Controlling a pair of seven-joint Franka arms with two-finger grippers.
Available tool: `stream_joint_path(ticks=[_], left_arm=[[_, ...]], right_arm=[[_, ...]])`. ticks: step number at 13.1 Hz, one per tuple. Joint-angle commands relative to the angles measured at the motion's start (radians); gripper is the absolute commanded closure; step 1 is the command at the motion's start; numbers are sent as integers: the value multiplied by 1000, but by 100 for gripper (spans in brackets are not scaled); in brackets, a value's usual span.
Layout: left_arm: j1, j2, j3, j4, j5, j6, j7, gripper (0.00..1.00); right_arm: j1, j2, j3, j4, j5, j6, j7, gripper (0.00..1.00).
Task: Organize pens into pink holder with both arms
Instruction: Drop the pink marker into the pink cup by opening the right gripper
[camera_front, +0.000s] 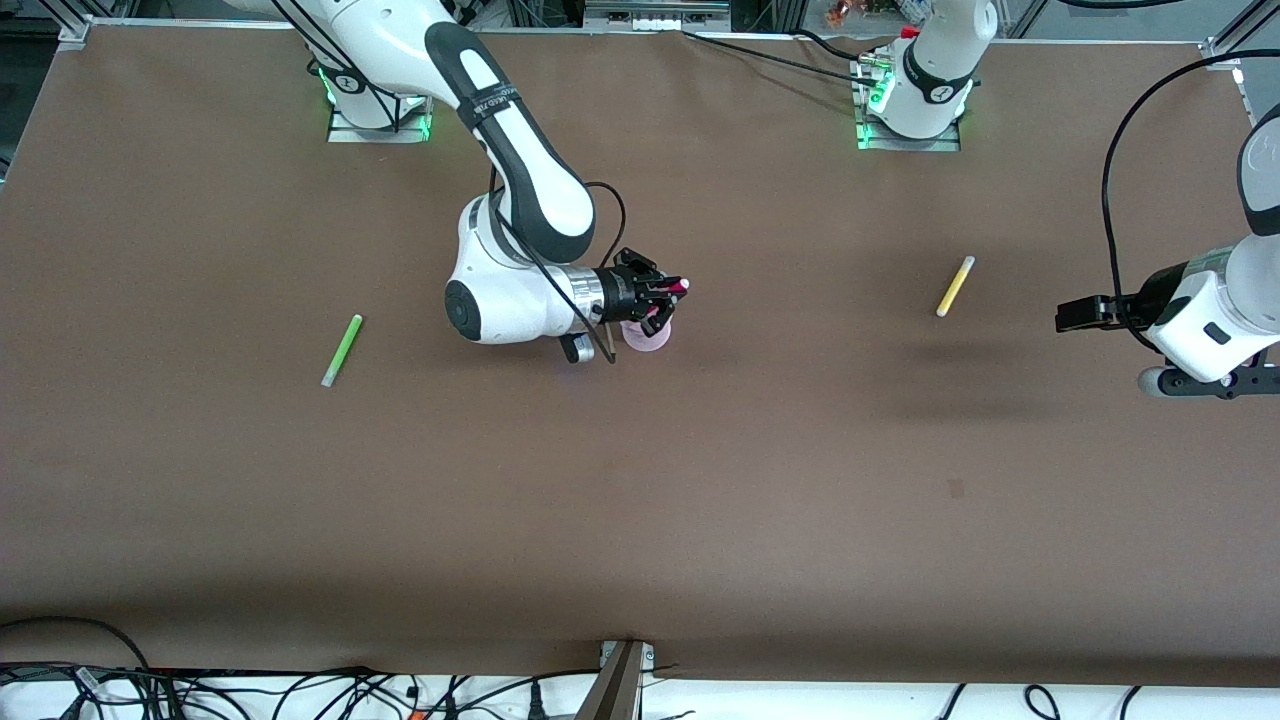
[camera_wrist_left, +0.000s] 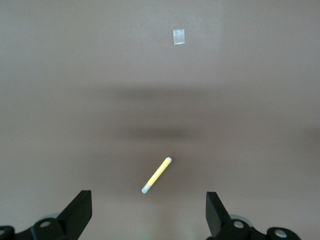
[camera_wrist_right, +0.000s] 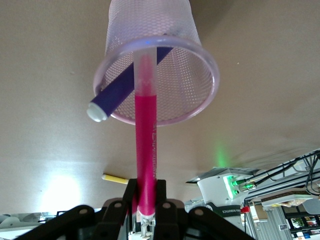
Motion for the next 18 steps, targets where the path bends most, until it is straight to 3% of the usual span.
stream_joint_path(ticks=[1, 2, 4, 5, 7, 9, 10, 14, 18], left_arm=[[-3, -8, 1, -7, -11, 1, -4, 0], [-3, -8, 1, -7, -11, 1, -4, 0], [-3, -9, 1, -7, -11, 1, -4, 0], [-3, -8, 1, -7, -11, 0, -4, 0], [-3, -9, 1, -7, -11, 0, -4, 0], [-3, -8, 1, -7, -11, 0, -4, 0], [-3, -8, 1, -7, -11, 1, -4, 0], [-3, -9, 1, -7, -11, 0, -4, 0], [-3, -9, 1, -7, -11, 1, -4, 0]], right_arm=[[5, 18, -4, -1, 10, 23, -37, 52], [7, 18, -4, -1, 10, 23, -70, 32], [9, 18, -4, 1, 8, 29, -82, 6], [7, 13, -5, 5, 5, 29, -78, 1], [2, -7, -13, 25, -89, 20, -75, 1], [-2, -66, -27, 27, -296, 17, -71, 0], [-2, -89, -65, 27, -377, 14, -88, 0], [-4, -171, -217, 45, -487, -165, -313, 0], [-2, -287, -336, 35, -668, -311, -600, 0]])
